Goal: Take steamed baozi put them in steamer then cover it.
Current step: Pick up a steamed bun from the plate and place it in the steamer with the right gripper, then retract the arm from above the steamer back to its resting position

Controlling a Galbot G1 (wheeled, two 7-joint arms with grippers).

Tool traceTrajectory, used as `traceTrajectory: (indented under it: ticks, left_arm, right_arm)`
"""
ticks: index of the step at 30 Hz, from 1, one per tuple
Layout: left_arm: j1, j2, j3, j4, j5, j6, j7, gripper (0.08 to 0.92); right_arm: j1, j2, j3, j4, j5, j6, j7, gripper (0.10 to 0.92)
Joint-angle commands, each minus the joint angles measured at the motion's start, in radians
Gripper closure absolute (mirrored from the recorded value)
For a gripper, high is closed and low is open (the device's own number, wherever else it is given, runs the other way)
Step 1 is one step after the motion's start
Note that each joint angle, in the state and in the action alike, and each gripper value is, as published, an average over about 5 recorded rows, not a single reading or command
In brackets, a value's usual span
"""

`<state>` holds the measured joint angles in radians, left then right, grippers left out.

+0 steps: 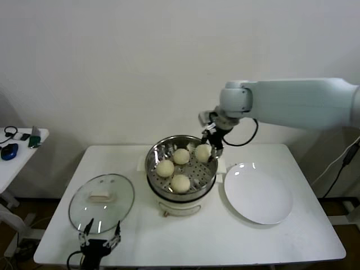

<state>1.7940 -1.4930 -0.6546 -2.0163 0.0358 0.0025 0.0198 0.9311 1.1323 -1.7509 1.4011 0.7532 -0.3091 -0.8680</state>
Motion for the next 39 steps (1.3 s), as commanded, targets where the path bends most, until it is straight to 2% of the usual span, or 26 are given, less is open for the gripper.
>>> traceTrajectory:
  ticks: [1, 13, 18, 23, 26, 29, 31, 34, 39]
  left_arm:
    - [0.003, -0.002, -0.014, -0.01, -0.01, 0.002, 0.001, 0.177]
    - [-0.004, -0.005, -0.016, -0.008, -0.014, 0.003, 0.0, 0.177]
    - [-0.003, -0.003, -0.016, -0.014, -0.013, 0.008, 0.002, 0.177]
    - [0.004, 0.006, -0.016, -0.033, -0.013, 0.017, 0.008, 0.177]
    - [0.008, 0.014, -0.016, -0.041, -0.013, 0.015, 0.012, 0.177]
    - [0.009, 0.023, -0.015, -0.045, -0.013, 0.011, 0.011, 0.177]
    - [0.003, 0.026, -0.014, -0.045, -0.013, 0.0, 0.004, 0.177]
    - [-0.017, 0.028, -0.014, -0.044, -0.013, -0.022, -0.015, 0.177]
    - [-0.056, 0.05, -0.014, -0.022, -0.002, -0.054, -0.024, 0.177]
  right_arm:
    - [-0.193, 0.149, 0.011, -0.122, -0.074, -0.028, 0.045, 0.338]
    - [-0.27, 0.165, 0.012, -0.174, -0.129, -0.028, 0.074, 0.332]
    - [-0.238, 0.159, 0.023, -0.167, -0.109, -0.016, 0.056, 0.291]
    - [-0.095, 0.105, 0.01, -0.121, 0.002, 0.04, -0.047, 0.211]
    - [0.015, 0.044, -0.007, -0.075, 0.088, 0.074, -0.118, 0.204]
    - [0.096, -0.046, 0.002, -0.036, 0.163, 0.071, -0.118, 0.203]
    - [0.096, -0.119, 0.035, -0.015, 0.227, 0.036, -0.008, 0.203]
    - [0.001, -0.248, 0.143, 0.018, 0.297, -0.01, 0.281, 0.202]
    - [-0.366, -0.509, 0.516, 0.086, 0.177, 0.034, 0.672, 0.203]
